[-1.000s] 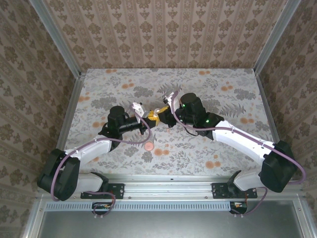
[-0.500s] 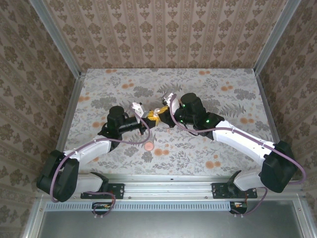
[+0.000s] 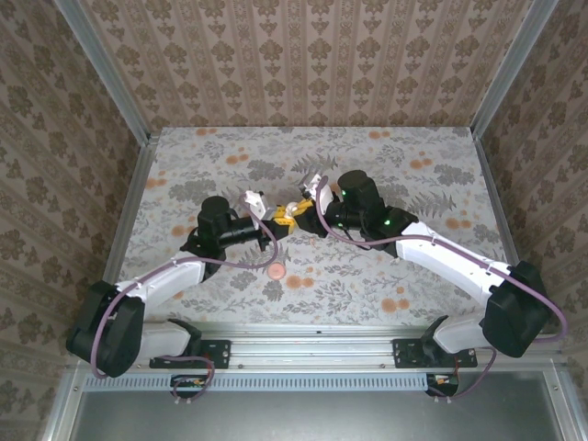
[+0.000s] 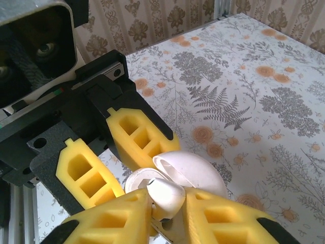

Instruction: Insert the wireless bluetooth earbuds into the charging case

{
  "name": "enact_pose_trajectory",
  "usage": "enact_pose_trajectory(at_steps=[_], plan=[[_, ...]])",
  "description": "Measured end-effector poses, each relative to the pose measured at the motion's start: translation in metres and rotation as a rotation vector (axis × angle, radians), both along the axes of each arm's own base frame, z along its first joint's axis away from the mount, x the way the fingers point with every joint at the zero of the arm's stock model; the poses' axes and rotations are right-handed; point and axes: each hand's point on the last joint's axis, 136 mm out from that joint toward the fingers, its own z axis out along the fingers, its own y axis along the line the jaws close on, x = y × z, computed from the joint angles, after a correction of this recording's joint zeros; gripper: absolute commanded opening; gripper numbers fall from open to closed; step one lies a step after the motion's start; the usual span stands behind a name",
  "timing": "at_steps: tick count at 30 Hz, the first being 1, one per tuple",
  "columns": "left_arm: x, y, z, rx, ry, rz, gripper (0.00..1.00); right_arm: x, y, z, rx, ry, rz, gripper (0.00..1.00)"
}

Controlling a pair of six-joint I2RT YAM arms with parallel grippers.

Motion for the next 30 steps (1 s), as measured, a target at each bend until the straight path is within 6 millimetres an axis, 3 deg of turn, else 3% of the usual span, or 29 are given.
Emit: enact_pose_trajectory(at_steps=[17, 22, 26, 30], plan=[[-0.001, 0.001, 0.008, -0.013, -0.034, -0.002, 0.07, -0.008, 0.0, 0.009, 0.028, -0.008, 0.047, 0.37], [0.001, 0.002, 0.013, -0.024, -0.056, 0.015, 0.07, -0.015, -0.014, 0.024, 0.084, 0.014, 0.023, 0.37], [0.003, 0.003, 0.01, -0.022, -0.057, 0.033, 0.06, -0.008, -0.037, 0.035, 0.128, 0.063, -0.059, 0.38], [0.003, 0.006, -0.001, -0.006, -0.039, 0.049, 0.06, 0.002, -0.059, 0.025, 0.135, 0.172, -0.155, 0.37]])
